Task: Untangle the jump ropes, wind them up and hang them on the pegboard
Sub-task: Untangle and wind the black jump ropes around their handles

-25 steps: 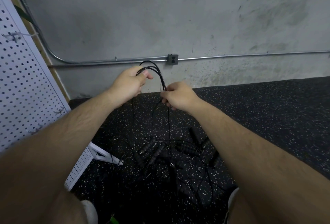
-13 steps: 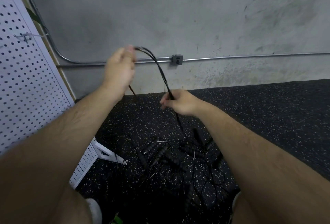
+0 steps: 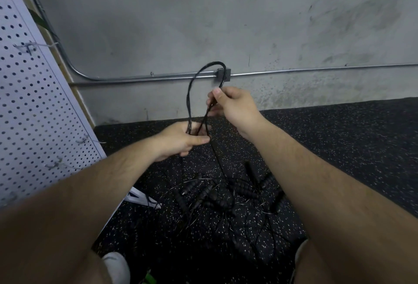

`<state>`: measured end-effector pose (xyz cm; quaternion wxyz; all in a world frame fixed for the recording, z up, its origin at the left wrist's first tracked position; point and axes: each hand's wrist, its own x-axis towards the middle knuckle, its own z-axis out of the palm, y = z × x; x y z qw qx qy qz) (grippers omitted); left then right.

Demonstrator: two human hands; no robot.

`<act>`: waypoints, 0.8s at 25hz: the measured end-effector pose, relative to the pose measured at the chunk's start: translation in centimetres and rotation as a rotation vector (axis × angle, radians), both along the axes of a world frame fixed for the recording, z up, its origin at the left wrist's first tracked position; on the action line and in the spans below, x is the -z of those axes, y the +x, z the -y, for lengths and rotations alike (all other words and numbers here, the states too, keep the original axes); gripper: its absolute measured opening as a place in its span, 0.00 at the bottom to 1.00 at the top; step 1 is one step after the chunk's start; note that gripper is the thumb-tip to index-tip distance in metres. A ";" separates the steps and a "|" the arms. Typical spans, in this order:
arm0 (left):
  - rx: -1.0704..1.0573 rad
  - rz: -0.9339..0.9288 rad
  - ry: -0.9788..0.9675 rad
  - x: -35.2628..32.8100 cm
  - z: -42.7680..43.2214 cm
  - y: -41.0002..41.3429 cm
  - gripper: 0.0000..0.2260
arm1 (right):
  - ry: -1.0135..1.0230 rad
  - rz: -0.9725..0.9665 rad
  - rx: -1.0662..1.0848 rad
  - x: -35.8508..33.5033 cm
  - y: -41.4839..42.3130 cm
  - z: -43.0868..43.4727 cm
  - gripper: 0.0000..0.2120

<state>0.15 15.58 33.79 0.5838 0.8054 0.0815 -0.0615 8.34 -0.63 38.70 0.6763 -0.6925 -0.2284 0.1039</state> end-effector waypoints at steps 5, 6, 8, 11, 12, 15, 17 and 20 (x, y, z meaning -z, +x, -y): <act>-0.090 0.180 0.040 -1.8 1.1 0.6 0.08 | 0.074 -0.111 -0.056 0.1 -0.1 0.2 0.18; -0.110 0.224 0.003 -2.3 0.8 0.8 0.08 | 0.047 -0.130 -0.099 0.5 0.1 0.5 0.21; -0.171 0.283 -0.082 -3.2 0.1 0.9 0.09 | -0.034 -0.123 -0.254 1.0 0.4 1.2 0.27; -0.211 0.373 -0.278 -4.3 -0.4 1.0 0.09 | -0.383 0.037 -0.482 1.5 -0.4 1.3 0.33; -0.206 0.406 -0.332 -4.7 -0.5 1.1 0.09 | -0.488 0.065 -0.493 1.9 -0.8 1.0 0.34; -0.208 0.462 -0.439 -5.8 -0.6 1.3 0.09 | -0.727 0.133 -0.459 3.0 -1.5 0.1 0.21; -0.247 0.470 -0.469 -5.9 -1.3 1.3 0.10 | -0.885 0.208 -0.430 3.5 -1.7 -0.2 0.14; -0.335 0.431 -0.452 -5.5 -3.1 1.5 0.10 | -0.836 0.139 -0.362 3.0 -1.3 0.2 0.16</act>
